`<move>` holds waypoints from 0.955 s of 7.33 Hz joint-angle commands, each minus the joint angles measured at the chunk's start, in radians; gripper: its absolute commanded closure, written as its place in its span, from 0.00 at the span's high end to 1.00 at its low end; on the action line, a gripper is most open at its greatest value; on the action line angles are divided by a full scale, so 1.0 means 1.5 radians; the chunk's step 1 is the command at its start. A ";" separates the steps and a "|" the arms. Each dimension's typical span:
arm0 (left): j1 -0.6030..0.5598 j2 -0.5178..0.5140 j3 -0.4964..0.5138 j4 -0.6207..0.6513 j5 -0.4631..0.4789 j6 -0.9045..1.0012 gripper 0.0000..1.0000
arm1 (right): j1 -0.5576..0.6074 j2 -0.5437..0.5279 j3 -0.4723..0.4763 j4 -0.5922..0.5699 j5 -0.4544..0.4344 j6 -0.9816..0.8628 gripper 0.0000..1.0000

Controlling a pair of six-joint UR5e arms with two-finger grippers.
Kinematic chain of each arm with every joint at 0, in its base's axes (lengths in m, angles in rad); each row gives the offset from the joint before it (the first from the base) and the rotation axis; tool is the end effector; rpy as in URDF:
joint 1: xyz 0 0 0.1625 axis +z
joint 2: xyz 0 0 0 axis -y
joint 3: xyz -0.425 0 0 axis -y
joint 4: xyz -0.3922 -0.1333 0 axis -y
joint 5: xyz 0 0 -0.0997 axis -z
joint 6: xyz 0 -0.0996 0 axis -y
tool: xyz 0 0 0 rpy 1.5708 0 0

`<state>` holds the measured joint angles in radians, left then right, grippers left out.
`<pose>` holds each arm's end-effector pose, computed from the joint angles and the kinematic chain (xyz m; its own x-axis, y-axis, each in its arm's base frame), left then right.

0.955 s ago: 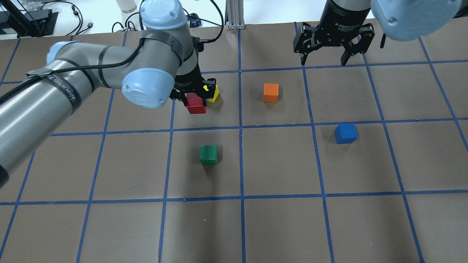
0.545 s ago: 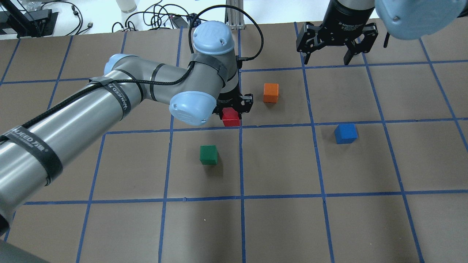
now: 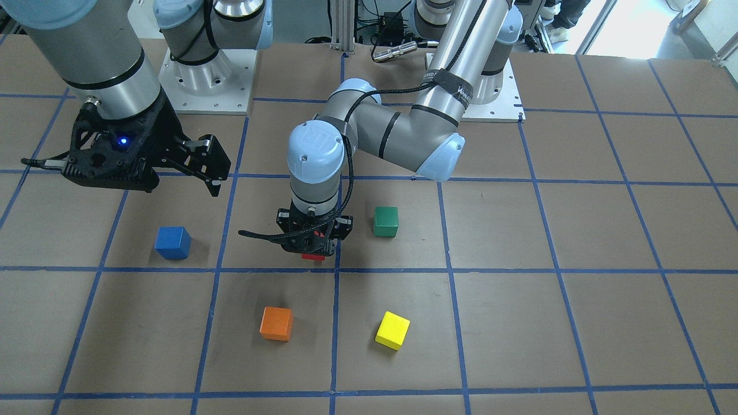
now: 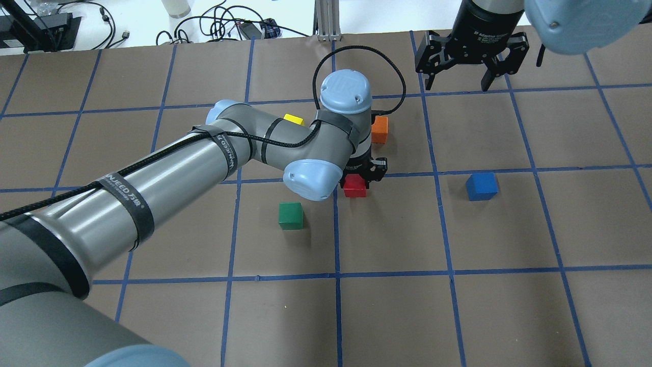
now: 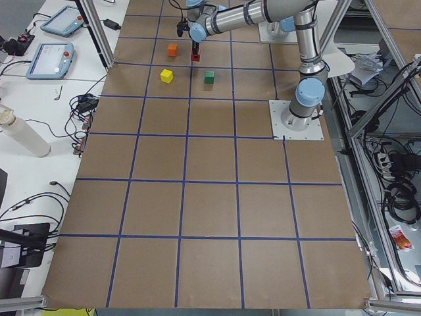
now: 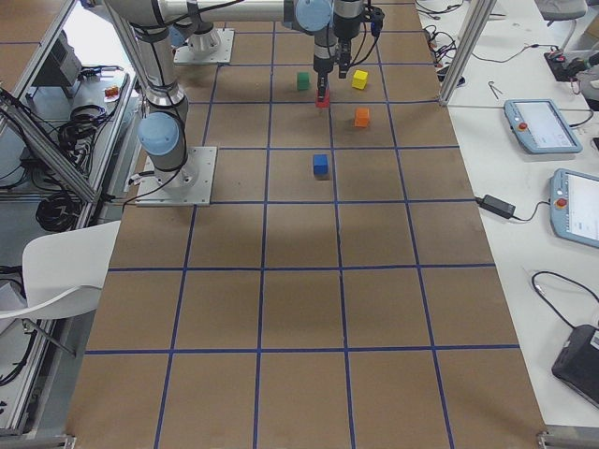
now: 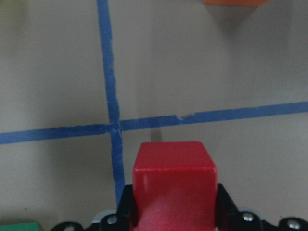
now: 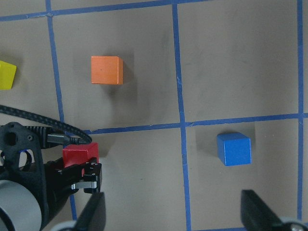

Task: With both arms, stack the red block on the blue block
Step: 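Lower the red cube onto the table and open the left gripper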

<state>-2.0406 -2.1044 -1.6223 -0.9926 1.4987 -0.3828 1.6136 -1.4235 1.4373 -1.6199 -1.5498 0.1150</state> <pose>-0.4160 -0.5090 0.2118 -0.9943 0.0854 0.0642 0.0877 0.9956 0.0333 0.1591 -0.5514 0.4815 -0.9971 0.0713 -0.0249 0.0721 0.9969 -0.0327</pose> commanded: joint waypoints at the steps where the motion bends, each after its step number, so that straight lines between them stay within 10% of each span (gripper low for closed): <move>1: -0.010 -0.013 -0.007 0.001 -0.007 -0.001 1.00 | 0.000 0.000 0.000 0.000 0.000 0.000 1.00; 7: 0.143 0.094 -0.003 -0.072 0.004 0.086 1.00 | 0.009 -0.007 0.030 -0.001 0.002 0.004 1.00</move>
<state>-1.9134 -2.0157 -1.6268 -1.0489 1.5048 -0.3107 1.6231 -1.4274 1.4576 -1.6208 -1.5478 0.1179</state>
